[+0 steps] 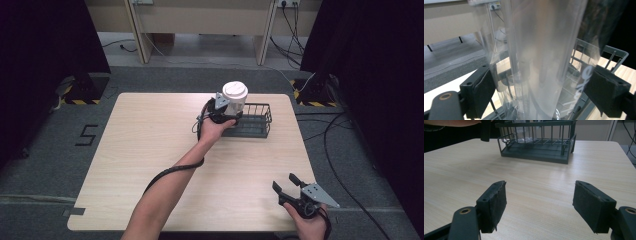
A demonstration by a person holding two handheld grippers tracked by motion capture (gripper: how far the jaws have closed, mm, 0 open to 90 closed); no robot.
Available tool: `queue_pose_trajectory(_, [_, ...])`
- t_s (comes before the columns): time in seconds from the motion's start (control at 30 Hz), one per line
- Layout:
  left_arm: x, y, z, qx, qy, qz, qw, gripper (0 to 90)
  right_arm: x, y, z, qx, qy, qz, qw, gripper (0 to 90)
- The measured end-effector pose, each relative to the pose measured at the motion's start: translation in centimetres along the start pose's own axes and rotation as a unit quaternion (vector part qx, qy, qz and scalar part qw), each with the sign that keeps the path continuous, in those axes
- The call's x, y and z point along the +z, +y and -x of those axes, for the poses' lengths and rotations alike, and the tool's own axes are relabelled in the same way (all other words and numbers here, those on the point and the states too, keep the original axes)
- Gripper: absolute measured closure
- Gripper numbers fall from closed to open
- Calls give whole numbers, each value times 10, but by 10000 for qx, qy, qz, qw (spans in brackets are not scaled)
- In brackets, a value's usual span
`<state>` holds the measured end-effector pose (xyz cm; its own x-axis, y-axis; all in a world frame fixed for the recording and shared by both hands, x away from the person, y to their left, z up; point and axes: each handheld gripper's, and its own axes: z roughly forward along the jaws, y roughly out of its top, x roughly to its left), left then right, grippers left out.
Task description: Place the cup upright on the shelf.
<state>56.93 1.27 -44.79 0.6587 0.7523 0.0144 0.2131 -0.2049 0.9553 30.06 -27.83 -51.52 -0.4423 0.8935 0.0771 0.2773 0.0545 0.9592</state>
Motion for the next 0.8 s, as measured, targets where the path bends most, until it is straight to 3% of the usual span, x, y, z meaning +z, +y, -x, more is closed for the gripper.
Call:
queue_pose_trajectory(0.5, [-28,2,3,228,-104,20,9997,143,0,0,0,-28,-40,12,10000,272])
queue_pose_trajectory(0.67, [-37,0,2,139,-131,-9,9998,143,0,0,0,-34,-48,13,10000,271])
queue_pose_trajectory(0.8, [-44,-1,2,185,-180,35,9997,143,0,0,0,-13,-48,9,10000,271])
